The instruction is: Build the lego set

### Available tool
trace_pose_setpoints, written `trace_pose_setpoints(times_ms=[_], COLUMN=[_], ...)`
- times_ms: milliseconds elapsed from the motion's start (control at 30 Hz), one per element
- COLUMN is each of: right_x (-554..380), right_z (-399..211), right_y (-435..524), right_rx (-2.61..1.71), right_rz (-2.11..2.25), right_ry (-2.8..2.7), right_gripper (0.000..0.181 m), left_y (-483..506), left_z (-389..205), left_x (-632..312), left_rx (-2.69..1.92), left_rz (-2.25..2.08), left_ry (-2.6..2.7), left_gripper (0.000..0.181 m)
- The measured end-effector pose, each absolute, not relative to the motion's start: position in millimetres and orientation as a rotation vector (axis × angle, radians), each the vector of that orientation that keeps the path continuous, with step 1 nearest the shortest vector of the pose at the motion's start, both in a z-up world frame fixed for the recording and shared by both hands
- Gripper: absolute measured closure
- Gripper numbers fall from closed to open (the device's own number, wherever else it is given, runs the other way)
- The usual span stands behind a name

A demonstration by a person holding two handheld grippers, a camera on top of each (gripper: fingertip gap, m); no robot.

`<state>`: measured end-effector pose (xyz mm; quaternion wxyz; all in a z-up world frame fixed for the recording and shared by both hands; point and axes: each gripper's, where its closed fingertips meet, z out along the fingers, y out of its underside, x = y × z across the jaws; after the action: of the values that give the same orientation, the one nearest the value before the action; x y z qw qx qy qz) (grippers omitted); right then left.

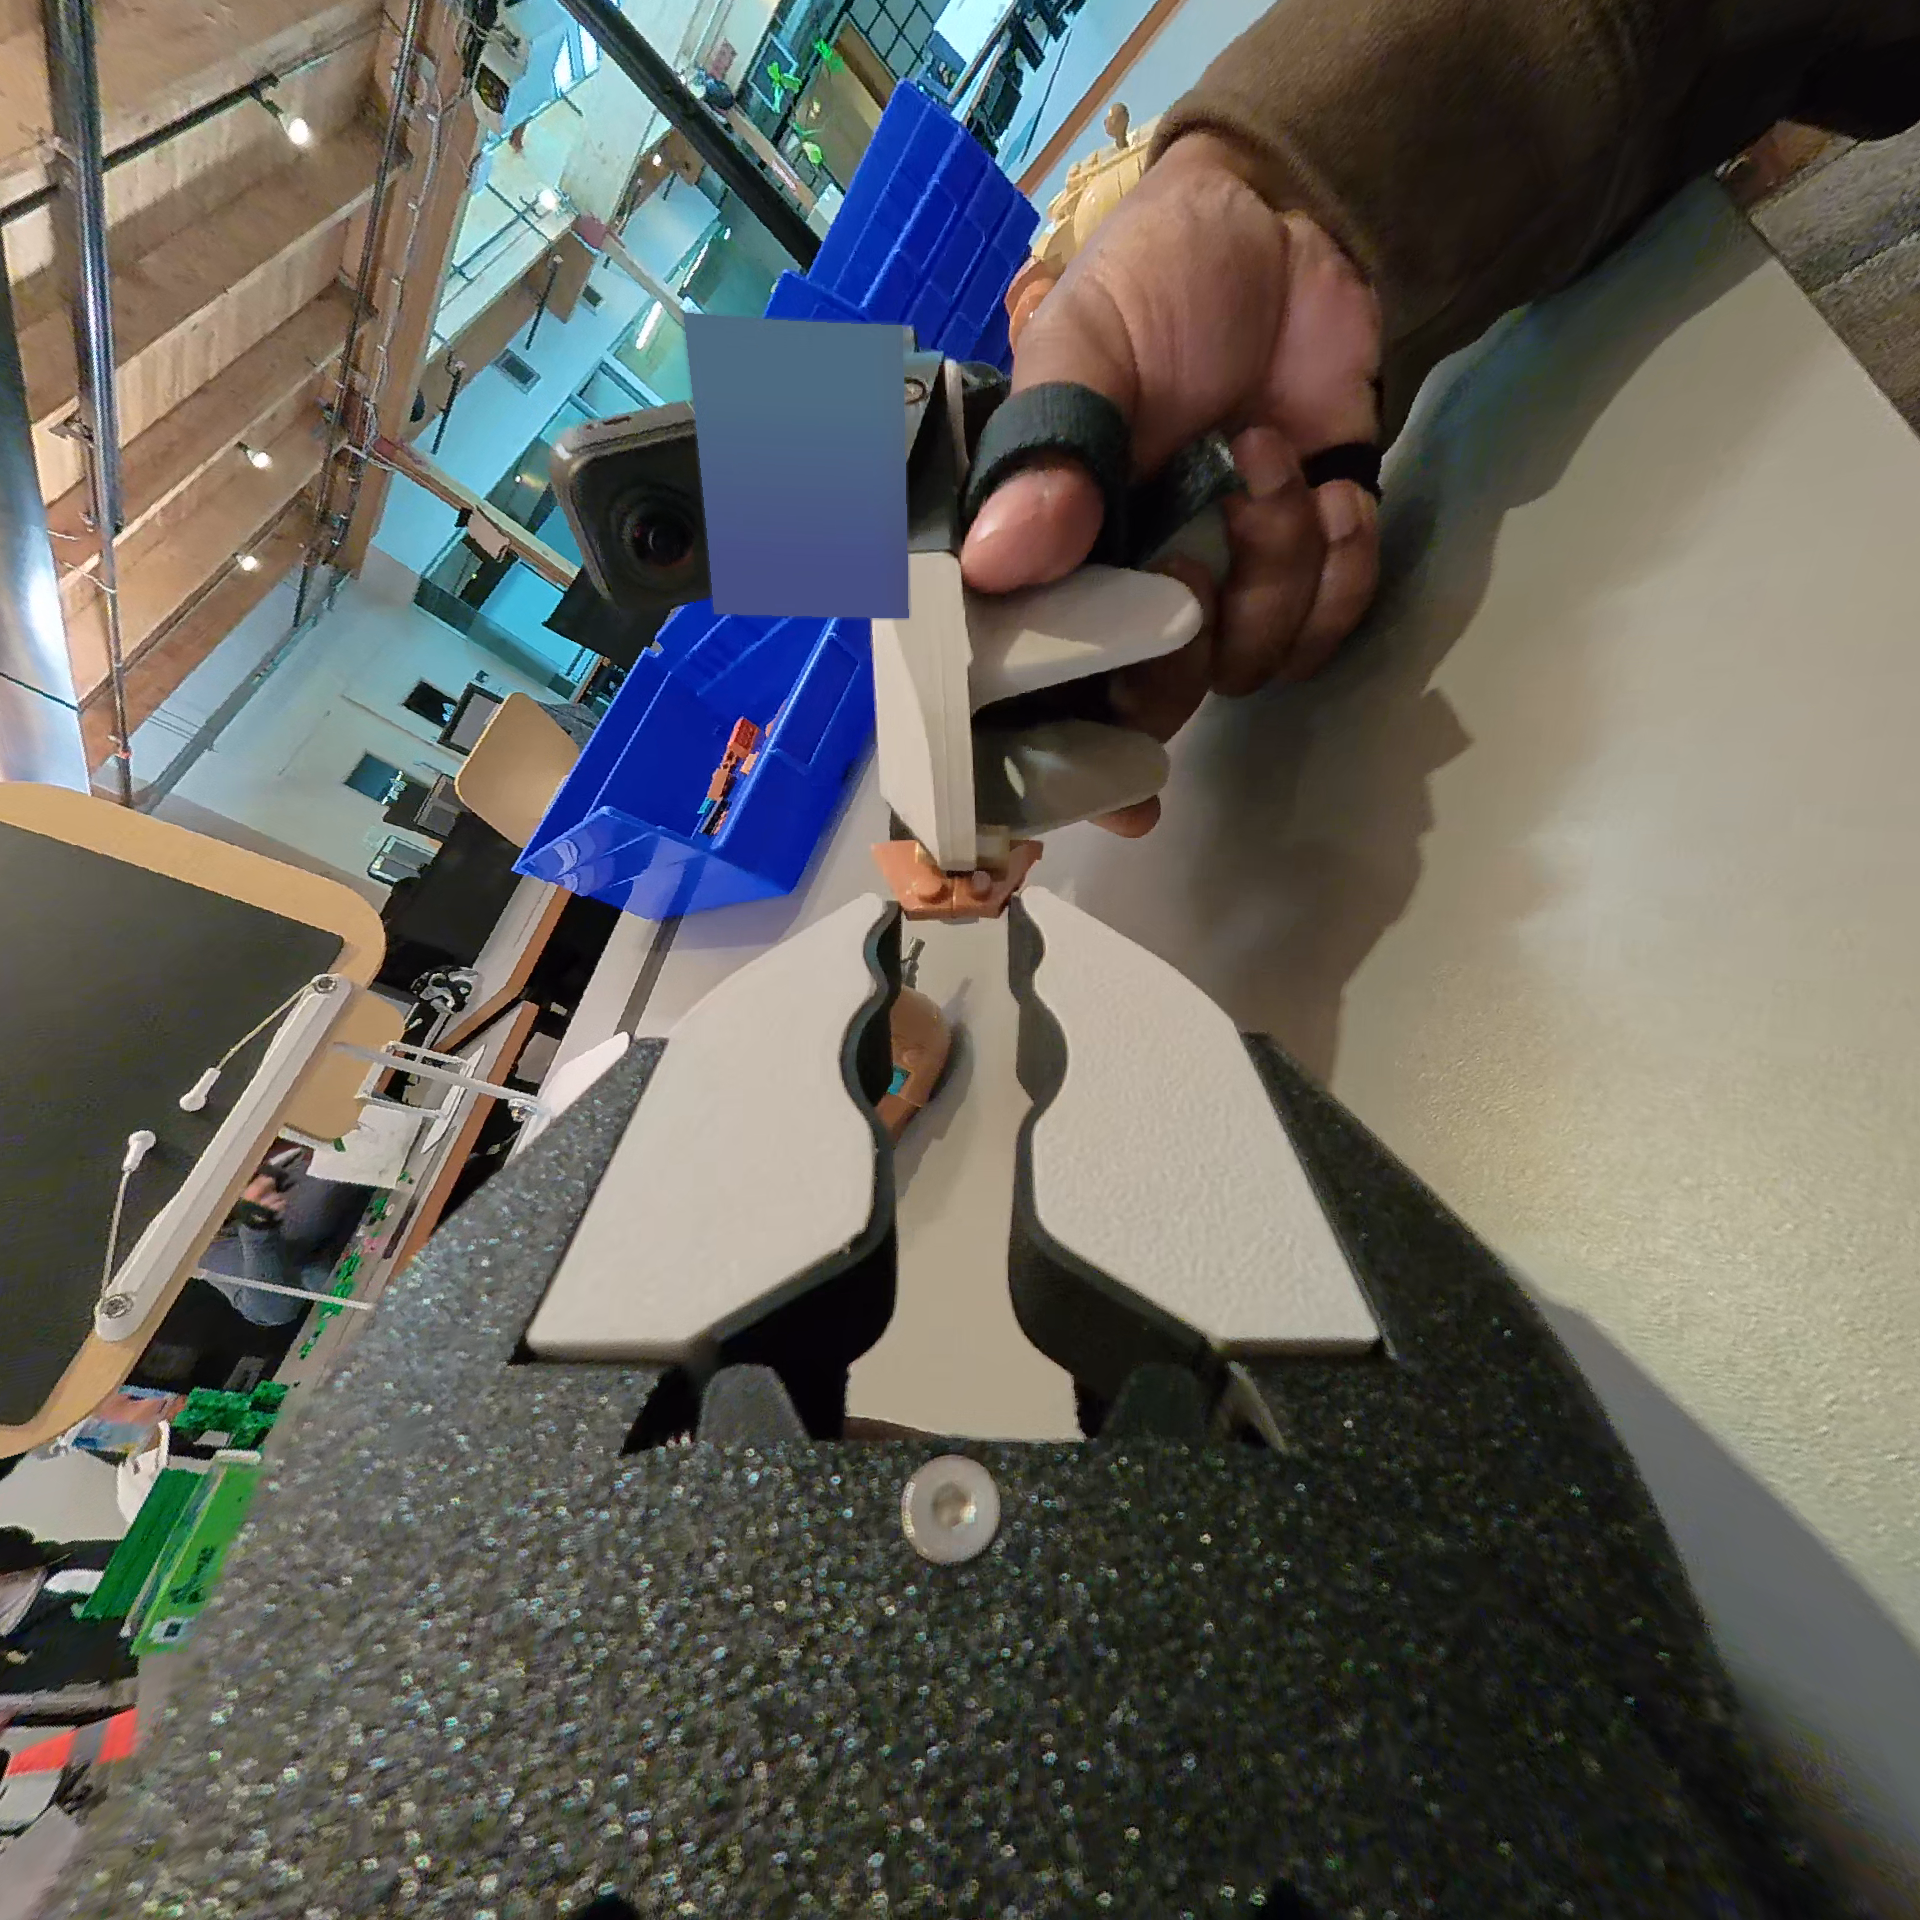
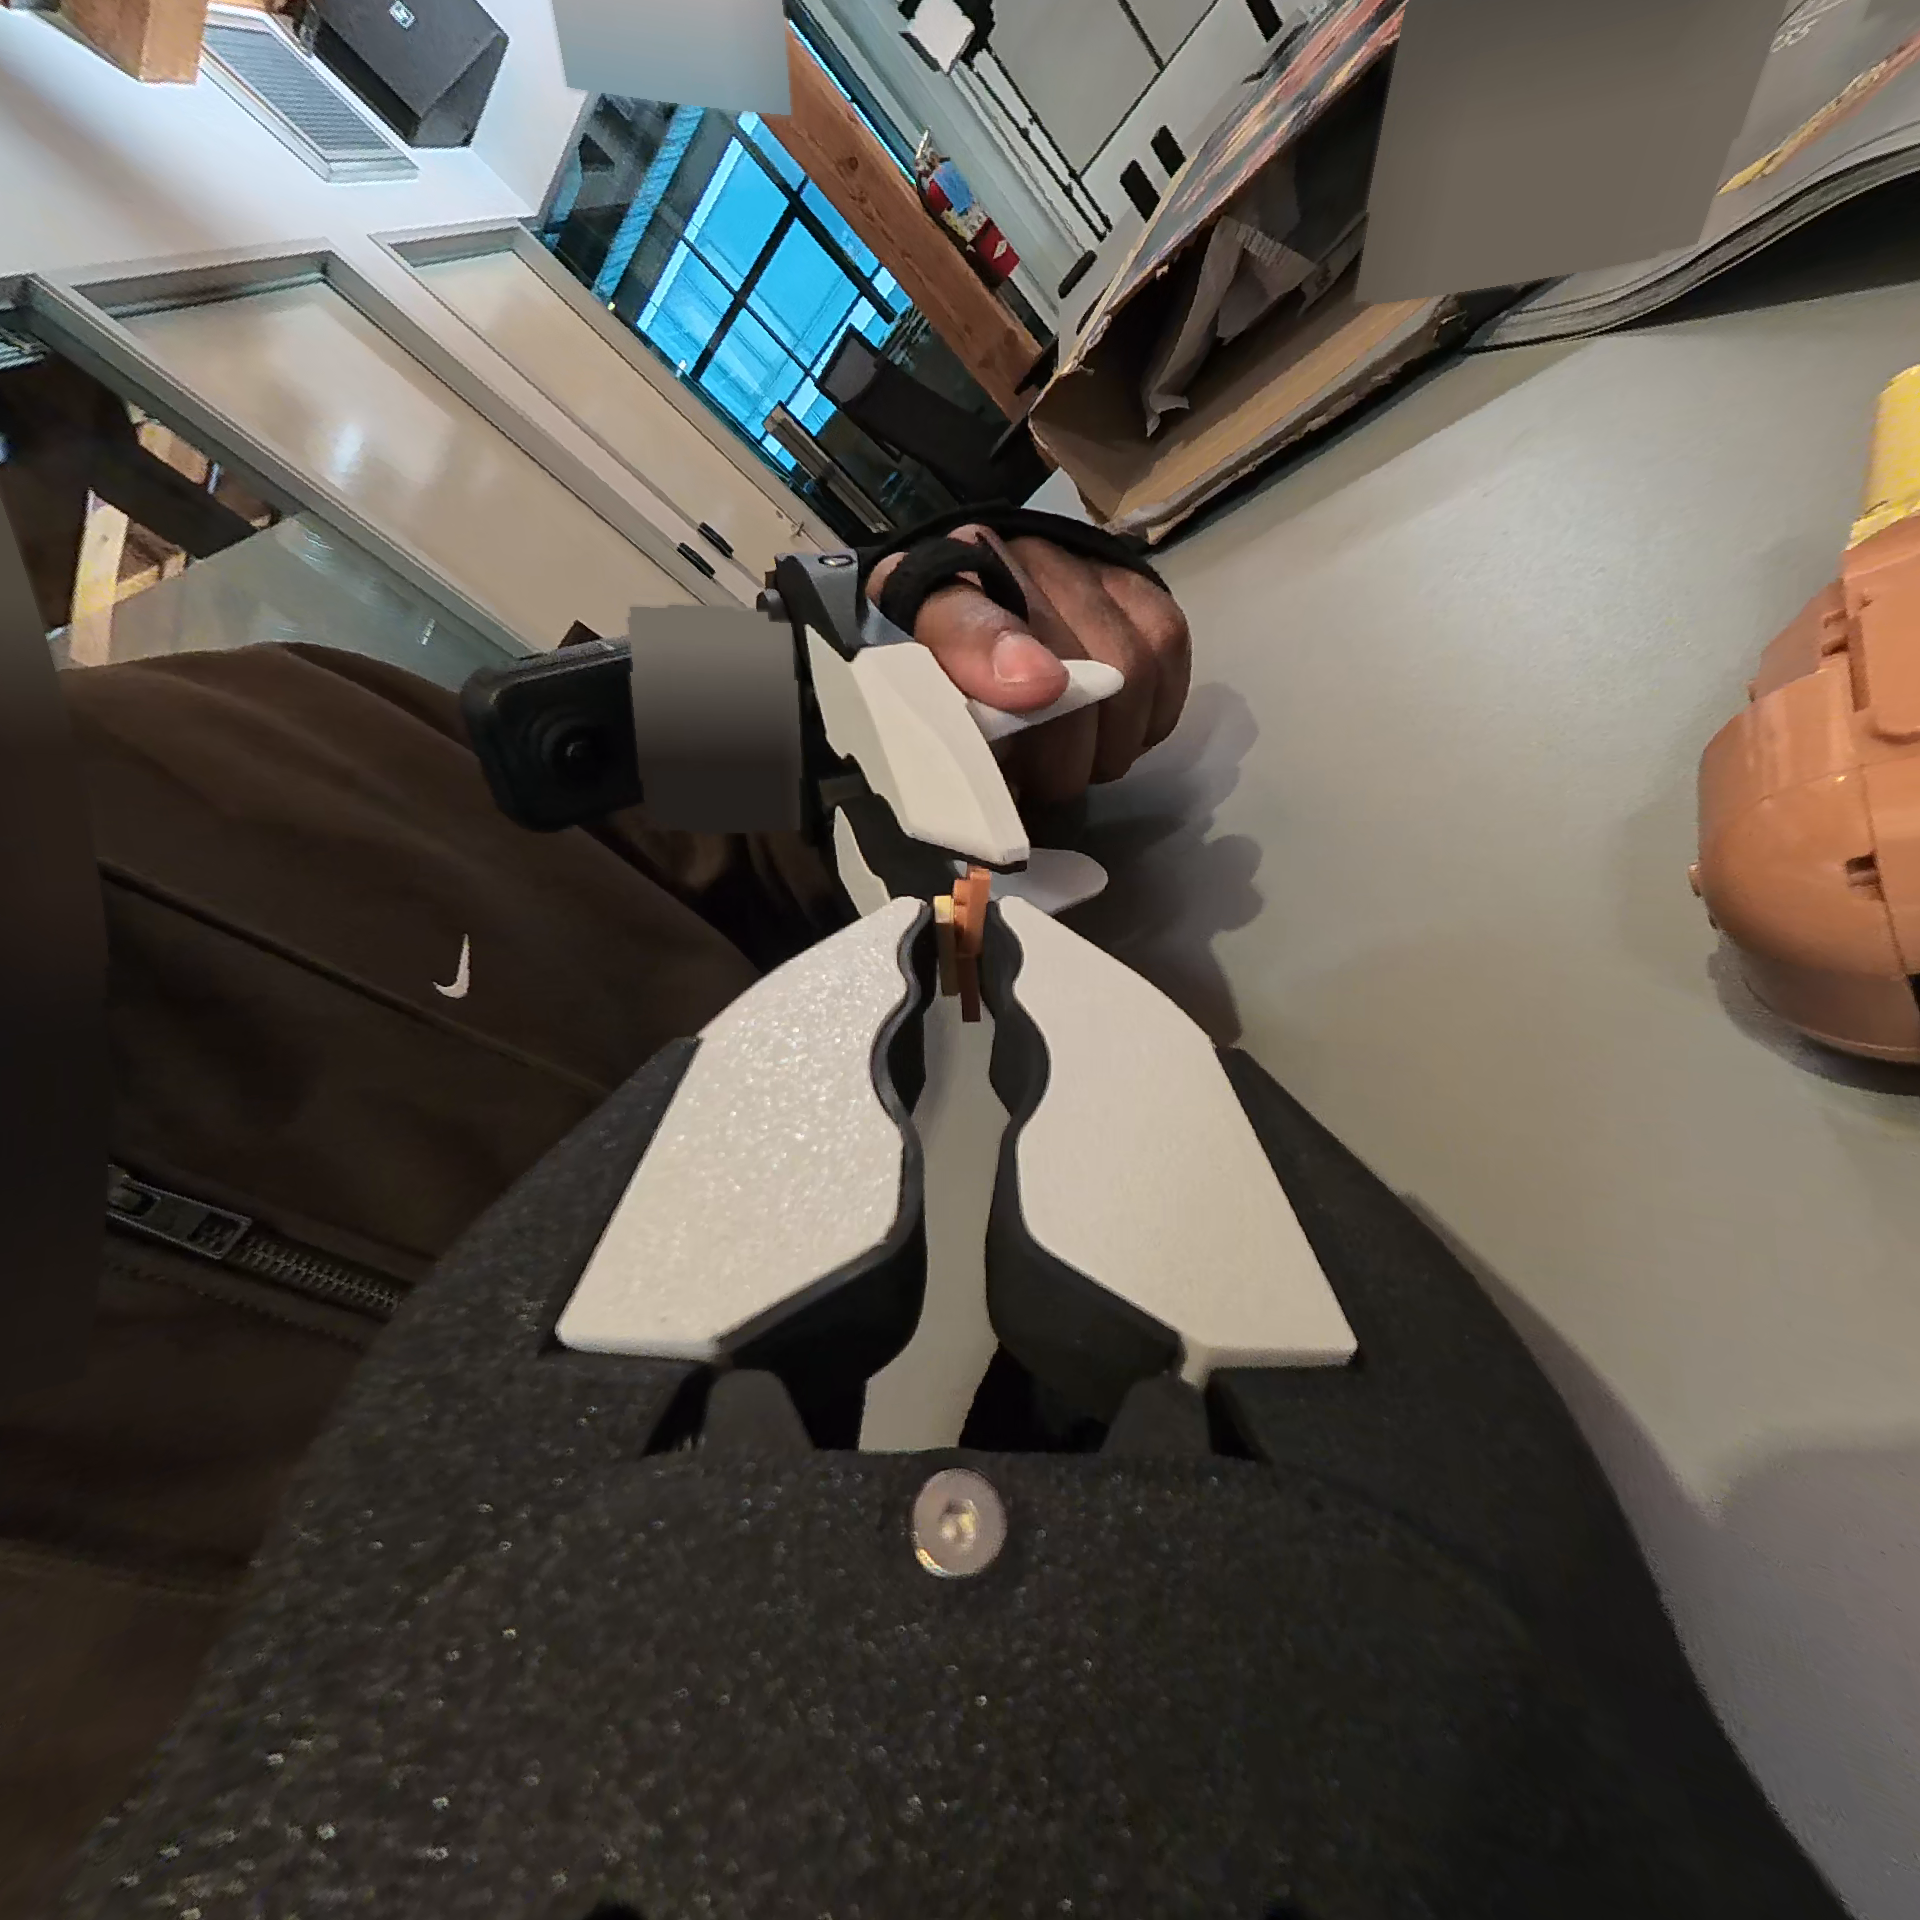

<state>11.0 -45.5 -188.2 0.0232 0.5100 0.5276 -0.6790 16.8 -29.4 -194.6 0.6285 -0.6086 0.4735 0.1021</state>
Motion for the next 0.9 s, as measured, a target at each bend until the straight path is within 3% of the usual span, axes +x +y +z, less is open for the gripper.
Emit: trace_pose_setpoints(times_ms=[267, 900], right_x=[10.8, 9.1], right_z=[-182.8, -182.0], right_y=[-47.9, -50.9], right_rx=[1.531, 1.526], right_rz=[-2.124, -2.127], right_ry=[1.494, 1.452], right_gripper=[0.173, 0.173], left_y=[-31.0, -29.4], left_z=[-192.7, -187.9], left_x=[18.6, 19.2], left_rx=[-1.4, -1.348], left_rz=[0.136, 0.234], left_ry=[1.044, 1.069], left_gripper=[0.145, 0.156])
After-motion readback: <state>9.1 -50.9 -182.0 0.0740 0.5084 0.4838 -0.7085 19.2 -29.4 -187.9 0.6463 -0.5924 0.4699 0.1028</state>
